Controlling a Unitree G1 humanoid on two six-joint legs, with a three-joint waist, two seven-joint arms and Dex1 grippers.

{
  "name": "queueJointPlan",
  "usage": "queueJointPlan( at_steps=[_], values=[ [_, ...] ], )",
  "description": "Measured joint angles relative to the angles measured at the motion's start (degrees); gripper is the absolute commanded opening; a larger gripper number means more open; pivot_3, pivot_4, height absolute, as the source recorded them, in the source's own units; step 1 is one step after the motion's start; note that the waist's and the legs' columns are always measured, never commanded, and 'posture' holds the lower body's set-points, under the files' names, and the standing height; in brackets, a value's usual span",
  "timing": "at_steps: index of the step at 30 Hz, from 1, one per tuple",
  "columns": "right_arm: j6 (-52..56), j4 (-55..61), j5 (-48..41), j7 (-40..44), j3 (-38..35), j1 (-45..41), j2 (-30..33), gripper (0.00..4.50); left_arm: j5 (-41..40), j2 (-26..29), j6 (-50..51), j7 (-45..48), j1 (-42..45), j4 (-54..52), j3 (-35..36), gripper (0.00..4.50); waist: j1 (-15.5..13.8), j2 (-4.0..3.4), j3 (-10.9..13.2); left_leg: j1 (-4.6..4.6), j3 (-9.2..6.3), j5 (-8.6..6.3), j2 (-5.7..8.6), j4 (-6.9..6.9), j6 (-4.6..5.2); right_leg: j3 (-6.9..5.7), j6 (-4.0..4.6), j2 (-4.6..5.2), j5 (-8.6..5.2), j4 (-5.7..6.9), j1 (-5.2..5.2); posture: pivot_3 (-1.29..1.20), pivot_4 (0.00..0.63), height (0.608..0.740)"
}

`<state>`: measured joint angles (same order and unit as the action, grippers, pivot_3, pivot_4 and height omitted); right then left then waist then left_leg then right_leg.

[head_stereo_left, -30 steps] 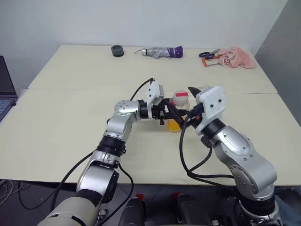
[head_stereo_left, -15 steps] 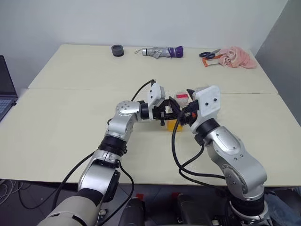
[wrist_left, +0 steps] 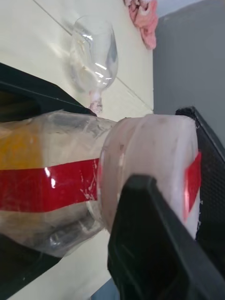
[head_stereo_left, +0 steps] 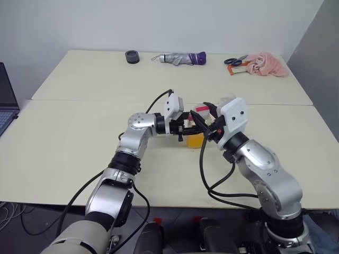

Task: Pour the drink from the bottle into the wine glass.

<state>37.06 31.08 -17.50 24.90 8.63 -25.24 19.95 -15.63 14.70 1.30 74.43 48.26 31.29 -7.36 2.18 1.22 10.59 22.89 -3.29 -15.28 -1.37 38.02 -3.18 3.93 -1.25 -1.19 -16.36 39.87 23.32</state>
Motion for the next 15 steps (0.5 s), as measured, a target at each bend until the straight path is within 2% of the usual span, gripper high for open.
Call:
queueJointPlan(
  at_steps=[3,6,9,13,14,15],
  values=[
    [-1.6,-9.8,-6.7,17.2,-1.9,-8.5,8.4,1.86,-0.4,1.5,1.1,3.1,-0.2,-2.1,-0.1,1.82,0.2,0.00,0.0,-0.04,-0.03,0.00,-0.01,-0.01,0.01,-0.05,0.01,0.00,0.01,-0.01,-0.04,0.00,0.150,0.740],
    [-0.5,-20.3,-10.9,26.9,-2.0,-16.7,9.1,1.86,-1.3,2.6,2.9,3.7,-0.1,-3.7,0.6,1.81,0.5,0.00,0.0,-0.06,-0.08,-0.01,-0.11,-0.05,0.02,-0.07,0.05,-0.09,0.00,0.02,-0.04,0.00,0.150,0.740],
    [-0.3,-25.6,-12.9,32.9,-2.1,-18.9,10.3,2.90,-1.3,2.7,4.6,3.7,-0.6,-5.8,0.2,1.81,0.5,0.00,0.0,0.04,-0.17,-0.01,-0.12,-0.06,0.02,-0.17,0.08,-0.05,-0.01,-0.02,-0.03,0.00,0.150,0.740],
    [-0.7,-26.9,-12.9,34.4,-2.5,-18.2,11.4,4.31,-1.4,2.6,5.5,3.1,-1.9,-9.4,-0.2,1.80,0.1,-0.01,0.0,0.07,-0.14,-0.01,-0.10,-0.04,0.02,-0.14,0.07,0.26,-0.01,-0.02,-0.01,0.00,0.150,0.740],
    [-0.4,-26.4,-13.0,33.8,-3.1,-17.6,11.5,4.50,-1.7,2.6,5.8,2.8,-2.0,-9.9,-0.1,1.80,0.1,-0.01,0.0,0.07,-0.12,-0.01,-0.10,-0.04,0.02,-0.12,0.06,0.29,-0.01,-0.02,-0.01,0.00,0.150,0.740],
    [0.1,-25.0,-13.1,33.0,-4.0,-16.4,11.5,4.50,-1.9,2.6,5.9,2.5,-2.1,-10.6,-0.1,1.80,0.0,-0.01,0.0,0.07,-0.13,-0.01,-0.10,-0.04,0.02,-0.11,0.06,0.31,-0.01,-0.01,-0.01,0.00,0.150,0.740]
  ],
)
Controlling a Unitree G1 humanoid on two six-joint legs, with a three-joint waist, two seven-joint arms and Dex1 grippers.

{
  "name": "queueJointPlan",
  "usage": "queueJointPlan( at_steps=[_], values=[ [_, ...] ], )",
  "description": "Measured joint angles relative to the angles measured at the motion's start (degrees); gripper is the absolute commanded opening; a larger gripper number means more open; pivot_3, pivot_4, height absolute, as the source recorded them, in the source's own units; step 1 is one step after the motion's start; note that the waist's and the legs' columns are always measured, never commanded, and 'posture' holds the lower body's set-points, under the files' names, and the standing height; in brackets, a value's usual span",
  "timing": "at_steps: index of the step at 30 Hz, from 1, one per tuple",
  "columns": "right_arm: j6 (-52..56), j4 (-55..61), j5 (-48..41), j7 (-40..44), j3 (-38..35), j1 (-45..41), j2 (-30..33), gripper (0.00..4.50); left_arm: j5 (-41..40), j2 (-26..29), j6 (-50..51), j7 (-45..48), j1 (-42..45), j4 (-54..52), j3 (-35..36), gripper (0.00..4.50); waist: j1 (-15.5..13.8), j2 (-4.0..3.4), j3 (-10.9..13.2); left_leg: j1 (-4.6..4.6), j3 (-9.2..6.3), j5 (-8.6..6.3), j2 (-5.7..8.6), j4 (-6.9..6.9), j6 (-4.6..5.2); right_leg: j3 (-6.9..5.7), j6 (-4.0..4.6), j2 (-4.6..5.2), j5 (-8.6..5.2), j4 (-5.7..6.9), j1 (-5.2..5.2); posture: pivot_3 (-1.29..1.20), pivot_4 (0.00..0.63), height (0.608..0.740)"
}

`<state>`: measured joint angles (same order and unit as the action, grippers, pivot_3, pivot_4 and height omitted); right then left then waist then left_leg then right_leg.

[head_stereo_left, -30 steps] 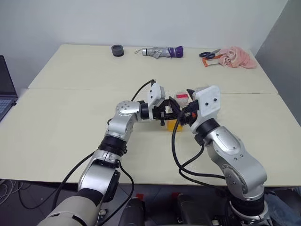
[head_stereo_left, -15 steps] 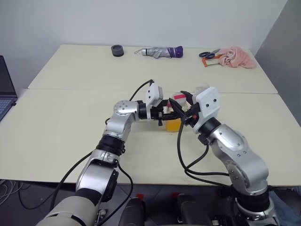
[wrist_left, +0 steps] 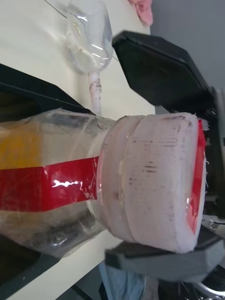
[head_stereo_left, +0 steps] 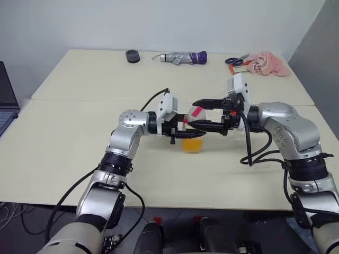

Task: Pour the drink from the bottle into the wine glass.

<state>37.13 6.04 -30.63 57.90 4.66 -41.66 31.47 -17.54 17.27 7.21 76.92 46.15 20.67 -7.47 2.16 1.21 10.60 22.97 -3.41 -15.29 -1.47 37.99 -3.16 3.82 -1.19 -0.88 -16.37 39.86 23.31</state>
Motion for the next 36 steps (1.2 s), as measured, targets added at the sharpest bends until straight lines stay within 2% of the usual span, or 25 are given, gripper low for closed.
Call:
queueJointPlan(
  at_steps=[4,8,11,14,22,29,36],
  values=[
    [1.0,6.3,-0.3,-3.7,-2.5,4.6,0.4,4.50,-0.3,0.0,0.2,-0.4,-0.3,-0.7,0.1,1.80,-0.3,0.00,0.0,-0.02,0.01,0.00,0.04,0.00,0.00,-0.01,0.00,-0.04,0.00,0.00,0.00,0.00,0.150,0.740],
    [2.8,16.8,-1.0,-10.6,-6.7,13.5,1.3,4.50,-0.4,0.7,1.4,-0.4,-0.9,-1.0,0.2,1.80,-0.3,0.00,0.0,0.00,0.00,0.00,0.07,-0.01,0.00,-0.01,-0.01,-0.06,-0.01,0.01,0.00,0.00,0.150,0.740],
    [4.3,24.1,-2.0,-15.8,-7.6,14.8,-0.1,4.50,-0.6,0.7,2.3,-0.1,-0.9,-1.0,0.4,1.80,0.0,0.00,0.0,-0.07,0.08,0.00,0.09,0.01,-0.01,0.06,-0.01,-0.15,-0.01,0.05,0.00,0.00,0.150,0.740],
    [5.1,29.2,-0.4,-21.8,-5.3,14.7,-2.2,4.50,-0.6,0.6,2.4,0.1,-0.6,0.2,0.4,1.80,0.0,0.00,0.0,-0.10,0.03,0.01,0.04,0.02,-0.02,0.05,-0.02,-0.32,-0.01,0.07,0.00,0.00,0.150,0.740],
    [5.4,29.5,6.0,-30.1,2.2,13.2,-6.1,4.50,-0.4,0.3,0.8,1.3,1.2,3.6,0.4,1.80,-0.2,0.00,0.0,-0.06,0.04,0.01,0.04,0.02,-0.02,0.06,-0.01,-0.33,-0.01,0.03,0.00,0.00,0.150,0.740],
    [3.9,26.9,8.7,-33.4,0.9,12.6,-9.1,4.50,-0.2,0.2,-0.5,1.4,1.3,4.5,0.3,1.80,-0.2,0.00,0.0,-0.06,0.04,0.01,0.04,0.02,-0.02,0.06,0.00,-0.32,-0.01,0.04,0.00,0.00,0.150,0.740],
    [3.5,26.5,9.0,-33.1,1.0,12.3,-8.7,4.50,0.0,0.2,-1.3,1.2,1.3,4.8,0.2,1.80,-0.2,0.00,0.0,-0.06,0.04,0.01,0.04,0.02,-0.01,0.05,0.00,-0.32,0.00,0.04,0.00,0.00,0.150,0.740]
  ],
)
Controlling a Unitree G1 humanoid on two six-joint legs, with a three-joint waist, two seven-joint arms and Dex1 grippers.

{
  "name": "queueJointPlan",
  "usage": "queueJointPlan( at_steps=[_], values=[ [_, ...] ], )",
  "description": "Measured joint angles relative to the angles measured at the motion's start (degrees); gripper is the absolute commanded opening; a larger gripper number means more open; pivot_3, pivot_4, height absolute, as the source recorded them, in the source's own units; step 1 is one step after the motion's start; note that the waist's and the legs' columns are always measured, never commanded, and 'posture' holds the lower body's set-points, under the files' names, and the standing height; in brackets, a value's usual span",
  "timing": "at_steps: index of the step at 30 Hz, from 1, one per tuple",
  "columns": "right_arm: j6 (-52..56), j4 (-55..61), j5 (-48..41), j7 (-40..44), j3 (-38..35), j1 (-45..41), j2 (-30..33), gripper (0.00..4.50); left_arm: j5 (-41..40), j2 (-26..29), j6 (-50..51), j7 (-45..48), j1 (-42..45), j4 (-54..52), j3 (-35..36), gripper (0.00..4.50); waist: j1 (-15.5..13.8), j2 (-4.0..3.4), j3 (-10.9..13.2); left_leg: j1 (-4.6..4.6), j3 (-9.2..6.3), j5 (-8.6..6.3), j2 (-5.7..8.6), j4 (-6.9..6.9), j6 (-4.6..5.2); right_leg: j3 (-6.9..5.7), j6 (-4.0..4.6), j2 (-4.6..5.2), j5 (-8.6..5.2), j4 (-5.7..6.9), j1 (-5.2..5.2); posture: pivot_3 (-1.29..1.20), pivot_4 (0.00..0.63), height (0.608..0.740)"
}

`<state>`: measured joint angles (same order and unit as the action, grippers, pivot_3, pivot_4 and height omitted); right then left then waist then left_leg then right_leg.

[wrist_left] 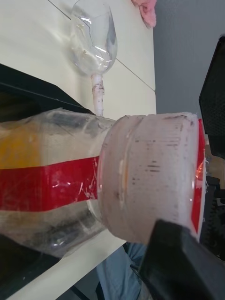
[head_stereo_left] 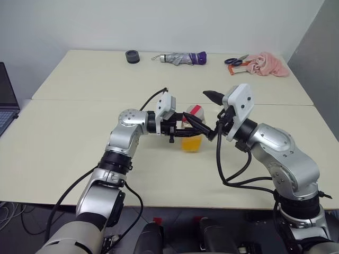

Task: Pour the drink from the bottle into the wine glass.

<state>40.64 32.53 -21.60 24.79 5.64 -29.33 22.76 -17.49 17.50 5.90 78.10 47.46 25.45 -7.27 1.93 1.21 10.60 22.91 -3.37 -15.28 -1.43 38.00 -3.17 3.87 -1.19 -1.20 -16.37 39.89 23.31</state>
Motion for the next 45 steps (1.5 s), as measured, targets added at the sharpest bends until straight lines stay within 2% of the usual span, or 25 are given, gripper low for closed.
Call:
queueJointPlan(
  at_steps=[45],
  values=[
    [4.8,3.6,-11.3,2.9,-6.2,3.5,8.4,4.50,0.8,0.6,-1.7,0.1,0.0,1.3,-0.1,1.80,0.0,0.00,0.0,0.01,0.01,0.00,0.00,0.00,0.00,0.01,0.00,0.00,0.00,0.00,0.00,0.00,0.150,0.740]
  ],
)
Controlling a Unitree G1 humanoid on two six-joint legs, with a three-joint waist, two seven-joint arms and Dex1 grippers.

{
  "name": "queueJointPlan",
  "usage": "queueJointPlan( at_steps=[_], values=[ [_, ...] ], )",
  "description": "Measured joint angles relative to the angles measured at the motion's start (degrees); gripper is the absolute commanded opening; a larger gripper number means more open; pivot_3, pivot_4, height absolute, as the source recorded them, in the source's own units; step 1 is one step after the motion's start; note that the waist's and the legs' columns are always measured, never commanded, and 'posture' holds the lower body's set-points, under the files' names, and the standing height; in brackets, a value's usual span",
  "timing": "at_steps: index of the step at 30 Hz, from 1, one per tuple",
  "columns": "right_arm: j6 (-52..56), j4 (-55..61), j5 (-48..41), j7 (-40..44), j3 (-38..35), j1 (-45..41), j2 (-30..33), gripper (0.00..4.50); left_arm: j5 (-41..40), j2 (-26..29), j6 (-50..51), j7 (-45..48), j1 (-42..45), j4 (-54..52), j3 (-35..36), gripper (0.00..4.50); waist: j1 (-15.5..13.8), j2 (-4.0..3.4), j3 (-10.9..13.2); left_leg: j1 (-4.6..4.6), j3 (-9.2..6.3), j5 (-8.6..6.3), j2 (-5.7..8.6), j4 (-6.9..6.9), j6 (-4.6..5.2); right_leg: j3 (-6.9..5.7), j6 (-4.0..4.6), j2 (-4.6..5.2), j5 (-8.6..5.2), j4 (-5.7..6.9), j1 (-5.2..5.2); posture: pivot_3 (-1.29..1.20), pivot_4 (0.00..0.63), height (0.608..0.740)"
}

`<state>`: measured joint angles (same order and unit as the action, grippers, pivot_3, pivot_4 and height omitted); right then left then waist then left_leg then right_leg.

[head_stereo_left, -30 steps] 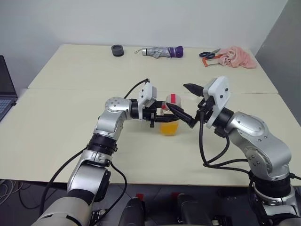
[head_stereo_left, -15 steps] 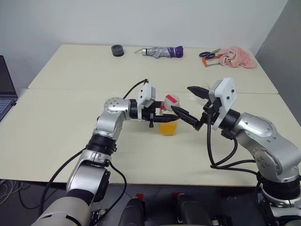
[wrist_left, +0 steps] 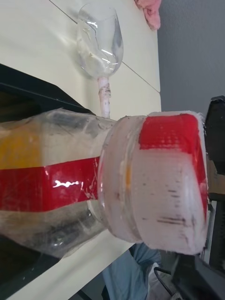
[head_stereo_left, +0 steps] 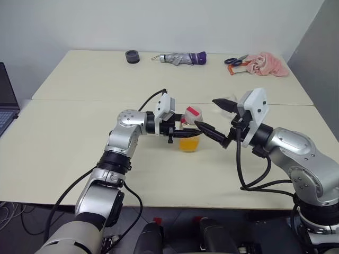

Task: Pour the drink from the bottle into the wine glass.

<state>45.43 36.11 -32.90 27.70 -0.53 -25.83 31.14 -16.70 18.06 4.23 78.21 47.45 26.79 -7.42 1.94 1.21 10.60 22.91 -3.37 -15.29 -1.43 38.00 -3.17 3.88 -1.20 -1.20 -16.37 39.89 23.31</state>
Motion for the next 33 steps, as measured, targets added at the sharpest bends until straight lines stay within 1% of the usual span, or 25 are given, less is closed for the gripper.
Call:
queueJointPlan(
  at_steps=[3,6,10,13,16,26,33],
  values=[
    [2.0,3.3,-4.6,1.6,-0.7,0.4,0.9,4.50,0.0,0.0,-0.1,0.0,0.0,0.4,0.0,1.80,0.0,0.00,0.0,0.00,-0.01,0.00,-0.01,-0.01,0.00,0.00,0.00,0.00,0.00,0.00,0.00,0.00,0.150,0.740],
    [2.4,5.5,-5.8,1.7,0.3,0.1,0.9,4.50,0.0,0.0,-0.2,0.0,0.0,0.5,0.0,1.80,0.0,0.00,0.0,-0.01,0.00,0.00,0.00,0.00,0.00,0.00,0.00,0.00,0.00,0.00,0.00,0.00,0.150,0.740],
    [0.4,4.0,0.6,-2.0,5.8,-2.0,-1.3,4.50,0.0,-0.1,-0.8,0.0,0.0,0.6,0.0,1.80,0.1,0.00,0.0,-0.02,0.00,0.00,0.00,0.02,0.00,0.01,-0.02,-0.02,-0.01,0.02,0.00,0.00,0.150,0.740],
    [-2.5,1.4,5.2,-4.2,7.6,-2.6,-3.4,4.50,0.1,0.0,-0.9,0.0,0.0,0.7,0.0,1.80,0.0,0.00,0.0,0.01,0.00,0.00,0.00,0.01,0.00,0.00,-0.01,-0.01,0.00,-0.01,0.00,0.00,0.150,0.740],
    [-4.0,-0.1,7.5,-4.6,8.5,-2.6,-4.6,4.50,0.1,0.0,-0.9,0.0,0.0,0.7,0.0,1.80,0.0,0.00,0.0,0.01,0.01,0.00,0.00,0.00,0.00,0.01,0.00,0.00,0.00,-0.02,0.00,0.00,0.150,0.740],
    [-5.1,-1.5,11.2,-4.8,8.6,-2.7,-5.3,4.50,0.1,0.0,-0.9,0.0,0.0,0.7,0.0,1.80,0.0,0.00,0.0,0.00,0.00,0.00,0.00,0.00,0.00,0.00,0.00,0.00,0.00,-0.01,0.00,0.00,0.150,0.740],
    [-4.9,-1.6,11.3,-4.5,7.8,-2.7,-5.3,4.50,0.1,0.0,-0.9,0.0,0.0,0.7,0.0,1.80,0.0,0.00,0.0,0.00,0.00,0.00,0.00,0.00,0.00,0.00,0.00,0.00,0.00,0.00,0.00,0.00,0.150,0.740]
  ],
)
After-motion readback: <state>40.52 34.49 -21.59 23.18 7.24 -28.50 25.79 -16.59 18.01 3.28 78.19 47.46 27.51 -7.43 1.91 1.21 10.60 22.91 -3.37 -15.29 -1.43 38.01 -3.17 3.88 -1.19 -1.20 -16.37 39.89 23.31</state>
